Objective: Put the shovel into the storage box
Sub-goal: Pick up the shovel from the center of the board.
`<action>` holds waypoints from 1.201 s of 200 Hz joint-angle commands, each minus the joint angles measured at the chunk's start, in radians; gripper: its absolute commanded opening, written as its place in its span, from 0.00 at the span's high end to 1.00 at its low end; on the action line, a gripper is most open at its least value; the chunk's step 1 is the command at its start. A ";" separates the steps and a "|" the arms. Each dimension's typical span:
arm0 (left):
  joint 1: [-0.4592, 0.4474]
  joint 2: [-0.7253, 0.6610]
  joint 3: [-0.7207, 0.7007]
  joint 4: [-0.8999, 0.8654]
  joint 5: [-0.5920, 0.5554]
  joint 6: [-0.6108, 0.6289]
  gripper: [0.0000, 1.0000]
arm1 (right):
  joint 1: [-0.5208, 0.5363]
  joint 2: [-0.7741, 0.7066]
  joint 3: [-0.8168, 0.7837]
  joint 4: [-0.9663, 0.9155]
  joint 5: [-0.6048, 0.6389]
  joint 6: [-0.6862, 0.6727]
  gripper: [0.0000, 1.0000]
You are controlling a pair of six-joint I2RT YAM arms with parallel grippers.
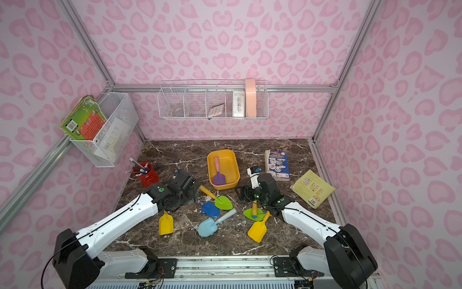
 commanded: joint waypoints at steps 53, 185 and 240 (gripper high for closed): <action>0.292 -0.163 -0.190 -0.057 -0.010 -0.039 0.21 | 0.020 0.004 -0.029 0.067 -0.012 0.030 0.16; 0.457 0.156 -0.251 0.172 0.106 0.065 0.33 | 0.018 -0.027 -0.064 0.053 0.015 0.056 0.17; 0.460 0.206 -0.225 0.186 0.148 0.090 0.45 | 0.018 -0.029 -0.070 0.057 0.023 0.065 0.17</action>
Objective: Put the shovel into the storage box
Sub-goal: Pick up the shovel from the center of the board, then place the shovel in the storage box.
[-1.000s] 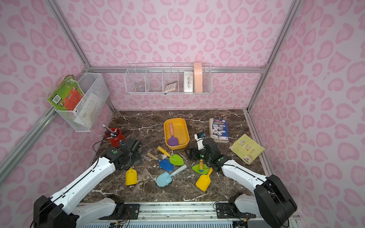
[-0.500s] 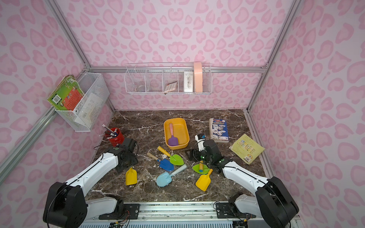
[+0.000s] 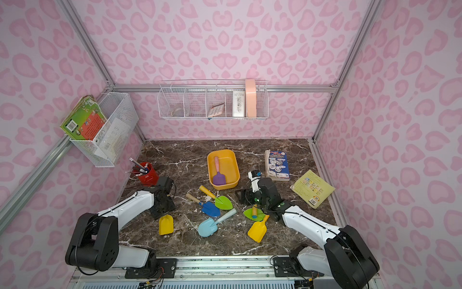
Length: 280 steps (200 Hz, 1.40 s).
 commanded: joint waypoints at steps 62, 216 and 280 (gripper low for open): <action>0.002 0.092 0.043 0.005 0.062 0.033 0.62 | 0.000 -0.003 0.000 0.007 0.016 0.007 0.17; -0.157 -0.048 0.211 -0.205 0.022 0.026 0.93 | -0.003 -0.024 0.018 -0.024 0.031 -0.004 0.17; -0.305 -0.016 0.385 -0.245 0.037 0.001 0.93 | -0.044 -0.039 0.023 -0.041 0.019 -0.015 0.17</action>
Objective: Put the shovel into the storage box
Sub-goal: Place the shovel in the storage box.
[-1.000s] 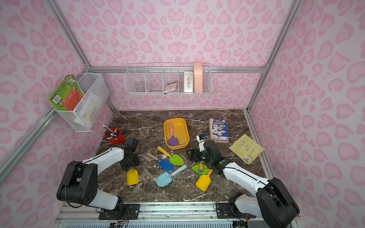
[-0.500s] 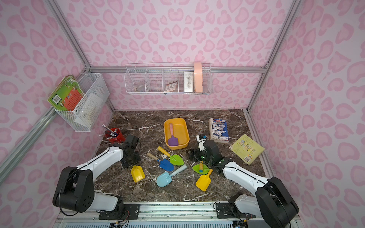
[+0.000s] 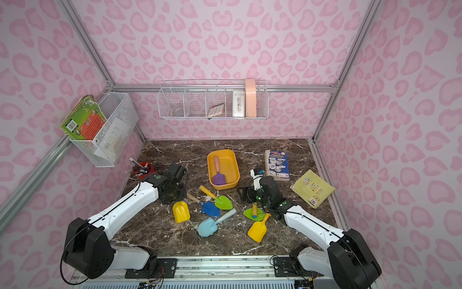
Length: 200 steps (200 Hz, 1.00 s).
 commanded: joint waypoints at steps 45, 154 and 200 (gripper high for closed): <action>-0.134 0.105 0.192 -0.039 0.011 -0.016 0.94 | -0.063 -0.022 0.001 -0.013 -0.021 -0.021 0.17; -0.226 0.398 0.569 -0.042 0.066 -0.007 0.96 | -0.102 -0.061 0.001 -0.021 -0.057 -0.029 0.17; -0.229 0.444 0.649 0.026 0.114 -0.001 0.95 | -0.138 -0.073 -0.005 0.138 -0.282 0.013 0.14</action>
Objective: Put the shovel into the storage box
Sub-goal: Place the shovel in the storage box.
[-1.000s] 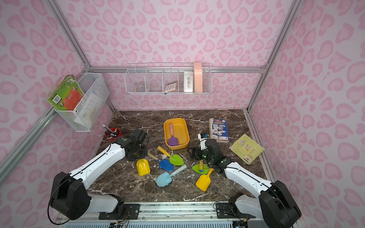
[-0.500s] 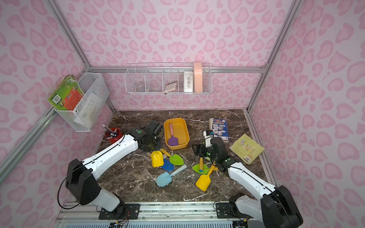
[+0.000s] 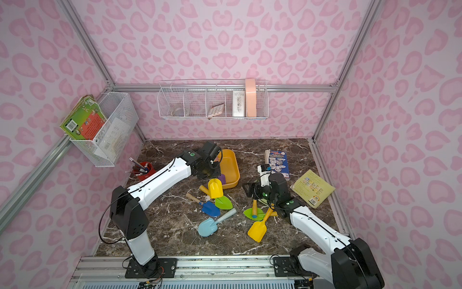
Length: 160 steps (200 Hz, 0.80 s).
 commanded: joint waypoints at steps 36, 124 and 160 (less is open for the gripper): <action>0.001 0.030 0.018 0.161 0.005 0.077 0.94 | -0.034 0.031 -0.003 0.202 -0.218 0.075 0.15; 0.050 0.310 0.319 0.165 -0.080 0.105 0.93 | -0.046 -0.078 -0.099 0.138 -0.163 0.078 0.15; 0.053 0.419 0.398 0.165 -0.062 0.091 0.93 | -0.085 -0.110 -0.137 0.126 -0.167 0.081 0.15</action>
